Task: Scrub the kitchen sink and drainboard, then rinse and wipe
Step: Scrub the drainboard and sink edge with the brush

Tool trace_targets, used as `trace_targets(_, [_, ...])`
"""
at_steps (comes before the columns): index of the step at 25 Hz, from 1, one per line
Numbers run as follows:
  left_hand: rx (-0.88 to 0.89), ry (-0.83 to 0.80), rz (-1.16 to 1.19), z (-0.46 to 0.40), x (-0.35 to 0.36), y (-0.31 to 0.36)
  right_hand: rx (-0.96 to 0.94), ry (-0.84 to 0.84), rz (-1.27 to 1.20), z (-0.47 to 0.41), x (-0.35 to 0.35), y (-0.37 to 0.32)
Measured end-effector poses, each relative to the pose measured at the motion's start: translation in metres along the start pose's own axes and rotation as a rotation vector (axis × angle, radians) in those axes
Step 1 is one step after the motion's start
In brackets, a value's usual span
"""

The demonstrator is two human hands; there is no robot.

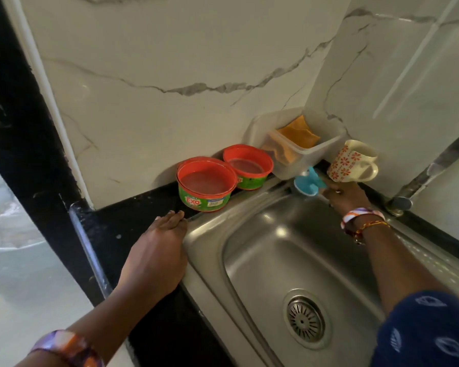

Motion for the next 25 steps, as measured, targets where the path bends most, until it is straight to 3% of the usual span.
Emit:
trace_targets(2, [-0.004, -0.006, -0.004, 0.0, -0.001, 0.002, 0.115, 0.139, 0.001, -0.01, -0.006, 0.006])
trace_targets(4, [-0.004, -0.016, -0.001, 0.001, -0.003, 0.004, 0.157, 0.168, -0.093, -0.015, -0.002, 0.005])
trace_targets(8, [-0.003, -0.016, 0.003, 0.0, -0.004, 0.005, 0.123, 0.137, -0.528, 0.016, 0.049, -0.013])
trace_targets(10, [-0.017, -0.014, 0.013, 0.001, -0.006, 0.005, 0.083, -0.001, -0.699, 0.065, 0.079, -0.031])
trace_targets(14, [-0.049, -0.041, 0.013, 0.002, -0.007, 0.008, -0.188, -0.504, -0.583, 0.142, 0.101, -0.058])
trace_targets(15, [-0.049, -0.046, 0.003, 0.002, -0.008, 0.006, -0.249, -0.492, -0.489, 0.14, 0.099, -0.059])
trace_targets(17, [-0.049, -0.044, 0.012, 0.004, -0.01, 0.009, -0.246, -0.263, -0.257, 0.116, 0.084, -0.054])
trace_targets(20, [-0.052, -0.03, 0.021, 0.008, -0.014, 0.016, 0.028, -0.034, -0.197, 0.065, 0.055, -0.041])
trace_targets(22, [-0.045, -0.038, 0.012, 0.007, -0.013, 0.016, 0.039, -0.05, -0.247, 0.059, 0.056, -0.044])
trace_targets(25, [-0.037, -0.048, -0.01, 0.004, -0.011, 0.009, -0.243, -0.3, -0.317, 0.107, 0.089, -0.066])
Point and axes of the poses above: each hand's wrist, its own z-axis away from the middle knuckle, its own x-axis out of the palm, y = z × x, the point moved 1 cm from there along -z, towards the middle knuckle, and after that the axes turned 15 degrees about -y, right-handed, at the moved point
